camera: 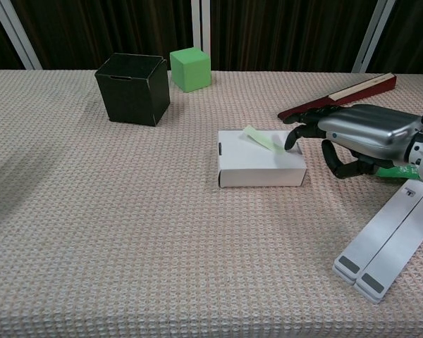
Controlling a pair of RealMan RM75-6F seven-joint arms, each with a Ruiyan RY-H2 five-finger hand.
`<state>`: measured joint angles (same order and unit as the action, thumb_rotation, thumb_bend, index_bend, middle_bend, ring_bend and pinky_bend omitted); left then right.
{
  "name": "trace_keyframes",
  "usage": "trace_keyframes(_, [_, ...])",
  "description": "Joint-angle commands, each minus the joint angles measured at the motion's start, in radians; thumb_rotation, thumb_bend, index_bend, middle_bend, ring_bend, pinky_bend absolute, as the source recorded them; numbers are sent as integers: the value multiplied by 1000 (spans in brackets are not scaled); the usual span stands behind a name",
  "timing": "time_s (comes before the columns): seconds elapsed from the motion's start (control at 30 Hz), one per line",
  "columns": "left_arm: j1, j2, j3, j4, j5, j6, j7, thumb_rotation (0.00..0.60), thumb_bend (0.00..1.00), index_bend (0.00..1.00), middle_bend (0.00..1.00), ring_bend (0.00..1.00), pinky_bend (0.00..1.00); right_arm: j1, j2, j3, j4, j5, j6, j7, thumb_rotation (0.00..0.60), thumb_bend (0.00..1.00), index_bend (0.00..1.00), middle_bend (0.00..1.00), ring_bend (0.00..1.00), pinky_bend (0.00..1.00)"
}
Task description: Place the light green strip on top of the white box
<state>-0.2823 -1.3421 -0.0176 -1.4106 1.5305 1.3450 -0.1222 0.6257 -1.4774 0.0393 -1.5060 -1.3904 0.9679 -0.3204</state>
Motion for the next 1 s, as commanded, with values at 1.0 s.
trace_keyframes(1.0, [2, 7, -1, -5, 1, -5, 3, 592, 96, 122, 99, 27, 139, 17, -36, 13, 37, 10, -28, 22, 600, 1000, 252, 0, 0, 0])
